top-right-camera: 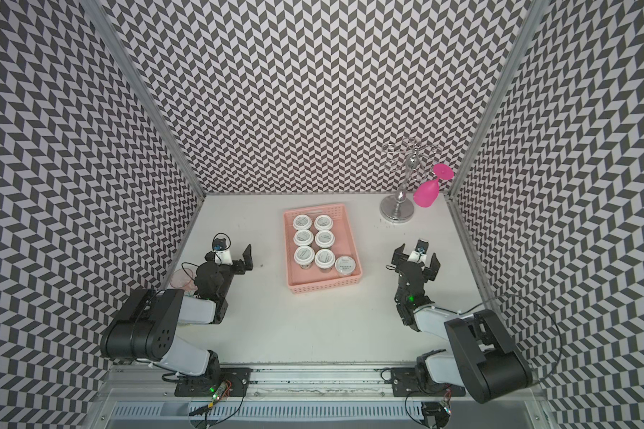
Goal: Put the yogurt in the basket
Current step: Reset both arms
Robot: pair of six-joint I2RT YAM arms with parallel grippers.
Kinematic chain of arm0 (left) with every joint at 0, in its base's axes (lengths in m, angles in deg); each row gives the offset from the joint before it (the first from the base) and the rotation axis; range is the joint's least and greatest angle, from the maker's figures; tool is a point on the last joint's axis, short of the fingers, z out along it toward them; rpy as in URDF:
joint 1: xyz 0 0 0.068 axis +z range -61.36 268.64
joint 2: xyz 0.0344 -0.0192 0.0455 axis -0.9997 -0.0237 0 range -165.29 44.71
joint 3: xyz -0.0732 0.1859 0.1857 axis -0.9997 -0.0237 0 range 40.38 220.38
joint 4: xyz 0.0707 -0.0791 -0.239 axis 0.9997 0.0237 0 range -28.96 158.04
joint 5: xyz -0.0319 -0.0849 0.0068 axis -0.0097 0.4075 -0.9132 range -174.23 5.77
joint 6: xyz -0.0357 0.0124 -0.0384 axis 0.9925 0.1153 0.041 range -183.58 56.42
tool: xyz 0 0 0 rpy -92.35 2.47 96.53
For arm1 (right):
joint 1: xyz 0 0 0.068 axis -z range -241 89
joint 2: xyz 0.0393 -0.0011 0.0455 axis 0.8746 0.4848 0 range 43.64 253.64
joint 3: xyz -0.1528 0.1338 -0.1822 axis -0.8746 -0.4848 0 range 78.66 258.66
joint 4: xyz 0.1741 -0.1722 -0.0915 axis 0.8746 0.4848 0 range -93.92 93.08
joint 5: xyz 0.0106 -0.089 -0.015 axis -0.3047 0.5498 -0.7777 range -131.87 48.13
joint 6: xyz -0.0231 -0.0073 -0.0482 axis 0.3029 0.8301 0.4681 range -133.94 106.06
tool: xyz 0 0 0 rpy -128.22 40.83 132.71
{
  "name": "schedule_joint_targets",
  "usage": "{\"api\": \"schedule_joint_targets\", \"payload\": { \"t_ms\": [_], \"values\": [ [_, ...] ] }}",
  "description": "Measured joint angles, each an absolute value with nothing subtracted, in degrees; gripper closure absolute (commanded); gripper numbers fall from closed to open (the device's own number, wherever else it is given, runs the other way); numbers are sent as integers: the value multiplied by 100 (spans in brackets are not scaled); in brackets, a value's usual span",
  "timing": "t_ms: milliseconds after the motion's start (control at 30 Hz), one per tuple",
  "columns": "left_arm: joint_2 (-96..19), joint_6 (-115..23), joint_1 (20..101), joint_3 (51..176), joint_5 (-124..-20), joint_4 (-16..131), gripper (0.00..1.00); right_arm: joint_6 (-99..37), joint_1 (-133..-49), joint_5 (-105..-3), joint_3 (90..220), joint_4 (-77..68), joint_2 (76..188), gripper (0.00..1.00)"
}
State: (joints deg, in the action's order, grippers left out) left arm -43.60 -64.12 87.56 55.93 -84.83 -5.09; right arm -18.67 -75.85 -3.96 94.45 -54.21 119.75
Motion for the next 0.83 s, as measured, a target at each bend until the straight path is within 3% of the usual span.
{"api": "schedule_joint_targets", "payload": {
  "t_ms": [833],
  "values": [
    [-4360, -6390, 8756, 5593, -8534, -666, 0, -1692, -7157, -1329, 9200, -6050, 11940, 0]
  ]
}}
